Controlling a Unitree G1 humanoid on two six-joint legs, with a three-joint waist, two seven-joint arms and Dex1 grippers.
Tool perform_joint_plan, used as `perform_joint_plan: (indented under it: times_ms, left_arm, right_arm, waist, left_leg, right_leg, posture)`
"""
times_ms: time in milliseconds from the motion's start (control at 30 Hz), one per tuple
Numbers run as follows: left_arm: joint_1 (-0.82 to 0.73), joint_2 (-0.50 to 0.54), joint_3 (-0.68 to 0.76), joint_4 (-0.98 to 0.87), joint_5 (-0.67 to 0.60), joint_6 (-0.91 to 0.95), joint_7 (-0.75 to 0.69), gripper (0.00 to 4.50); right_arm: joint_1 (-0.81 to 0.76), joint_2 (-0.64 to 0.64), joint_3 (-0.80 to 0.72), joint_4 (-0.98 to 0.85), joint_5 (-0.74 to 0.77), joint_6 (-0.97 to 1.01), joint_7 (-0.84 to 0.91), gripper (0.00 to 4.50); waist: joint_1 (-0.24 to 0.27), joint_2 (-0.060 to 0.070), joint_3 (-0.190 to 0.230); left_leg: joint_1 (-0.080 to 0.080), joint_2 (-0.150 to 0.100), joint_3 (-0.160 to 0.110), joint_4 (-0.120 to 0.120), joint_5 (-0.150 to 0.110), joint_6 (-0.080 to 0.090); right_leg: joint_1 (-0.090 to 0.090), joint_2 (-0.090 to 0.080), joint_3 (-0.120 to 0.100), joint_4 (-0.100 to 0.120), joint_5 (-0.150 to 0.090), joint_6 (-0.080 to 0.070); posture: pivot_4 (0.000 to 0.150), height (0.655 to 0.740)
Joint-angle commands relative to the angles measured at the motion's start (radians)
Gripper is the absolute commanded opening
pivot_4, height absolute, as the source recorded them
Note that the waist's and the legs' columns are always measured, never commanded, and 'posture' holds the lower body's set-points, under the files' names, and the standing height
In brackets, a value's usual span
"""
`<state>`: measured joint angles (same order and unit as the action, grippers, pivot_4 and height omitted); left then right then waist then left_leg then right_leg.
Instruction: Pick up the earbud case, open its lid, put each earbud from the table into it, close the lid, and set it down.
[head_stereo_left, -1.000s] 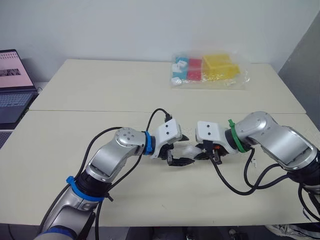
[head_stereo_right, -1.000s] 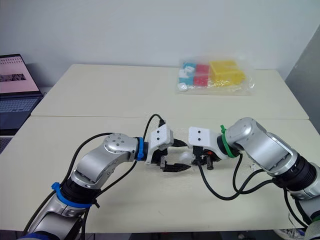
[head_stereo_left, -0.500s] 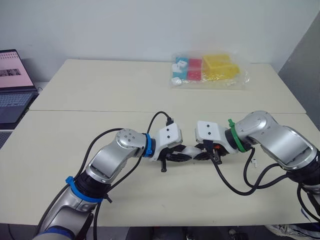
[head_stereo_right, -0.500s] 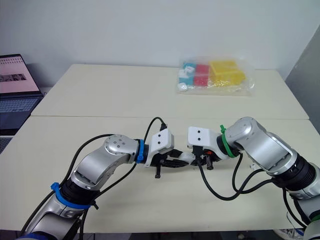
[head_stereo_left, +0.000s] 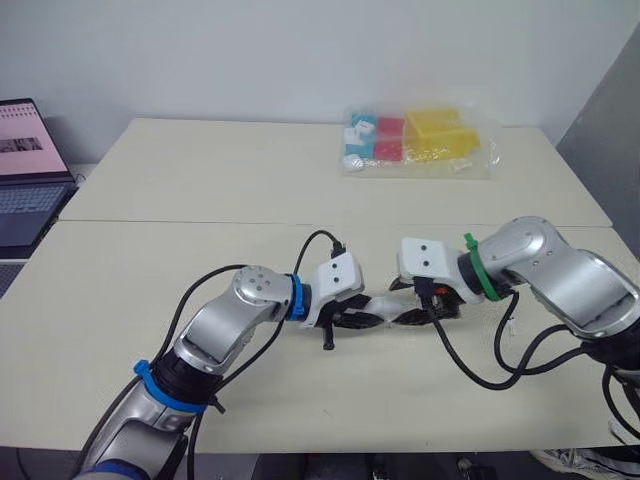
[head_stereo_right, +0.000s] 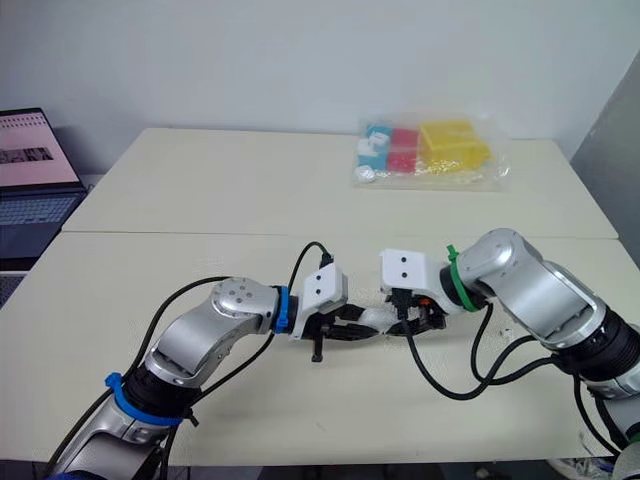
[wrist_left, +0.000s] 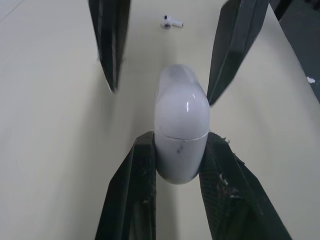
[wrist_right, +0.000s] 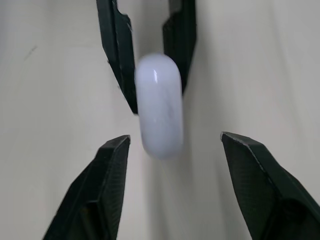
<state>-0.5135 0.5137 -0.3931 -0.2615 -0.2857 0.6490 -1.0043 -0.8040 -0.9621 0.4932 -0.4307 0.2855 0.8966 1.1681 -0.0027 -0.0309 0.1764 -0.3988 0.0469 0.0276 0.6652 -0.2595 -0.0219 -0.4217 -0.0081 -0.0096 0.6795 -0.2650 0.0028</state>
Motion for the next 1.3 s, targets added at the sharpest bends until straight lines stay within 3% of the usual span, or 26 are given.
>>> perform_joint_plan:
  times_ms: [33, 167, 267, 367, 567, 900, 1300]
  left_arm:
    - [0.021, -0.014, 0.049, 0.007, -0.017, -0.046, 0.014, 0.79]
    - [0.116, -0.104, 0.16, 0.065, -0.134, -0.155, -0.015, 0.79]
    - [0.193, -0.162, 0.235, 0.074, -0.182, -0.223, 0.012, 0.79]
    - [0.215, -0.155, 0.237, 0.073, -0.147, -0.284, 0.014, 0.79]
    - [0.207, -0.161, 0.205, 0.068, -0.13, -0.331, 0.005, 0.79]
    - [0.2, -0.152, 0.184, 0.056, -0.127, -0.34, 0.002, 0.79]
    - [0.216, -0.128, 0.157, 0.078, -0.086, -0.394, -0.022, 0.79]
  right_arm:
    - [0.016, -0.068, -0.088, -0.036, -0.007, -0.053, 0.03, 2.85]
    - [0.092, -0.106, -0.227, -0.051, 0.021, -0.169, 0.025, 2.85]
    - [0.192, -0.004, -0.378, -0.058, 0.083, -0.288, -0.04, 2.85]
    - [0.259, 0.052, -0.436, -0.108, 0.11, -0.303, -0.087, 2.85]
    - [0.298, 0.1, -0.375, -0.174, 0.086, -0.305, -0.147, 2.85]
    - [0.25, 0.152, -0.268, -0.084, -0.045, -0.379, -0.176, 2.85]
    - [0.198, 0.177, -0.323, -0.072, 0.027, -0.273, -0.182, 2.85]
  waist:
    - [0.0, 0.0, 0.0]
    - [0.001, 0.0, 0.0]
    - [-0.003, 0.0, 0.0]
    - [0.001, 0.0, 0.0]
    - [0.001, 0.0, 0.0]
    - [0.0, 0.0, 0.0]
    - [0.001, 0.0, 0.0]
  left_leg:
    - [0.0, 0.0, 0.0, 0.0, 0.0, 0.0]
    - [0.0, 0.0, 0.0, 0.0, 0.0, 0.0]
    - [0.001, 0.001, 0.001, 0.0, 0.0, 0.0]
    - [0.001, 0.001, 0.0, 0.0, 0.0, 0.0]
    - [0.002, 0.0, 0.001, 0.001, 0.0, 0.0]
    - [0.002, 0.0, 0.001, 0.001, 0.0, 0.0]
    - [0.002, 0.0, 0.0, 0.001, 0.0, 0.0]
  right_leg:
    - [0.0, 0.0, 0.0, 0.0, 0.0, 0.0]
    - [0.0, 0.0, 0.0, 0.0, 0.0, 0.0]
    - [0.001, 0.0, 0.001, 0.0, 0.0, 0.0]
    - [0.001, 0.0, 0.0, 0.001, 0.0, 0.0]
    - [0.002, 0.0, 0.001, 0.001, 0.0, 0.002]
    - [0.002, 0.0, 0.001, 0.0, 0.0, 0.001]
    - [0.002, 0.0, 0.0, 0.0, 0.001, 0.001]
  posture:
    - [0.15, 0.74]
    - [0.15, 0.74]
    - [0.15, 0.74]
    - [0.15, 0.74]
    - [0.15, 0.74]
    - [0.15, 0.74]
    - [0.15, 0.74]
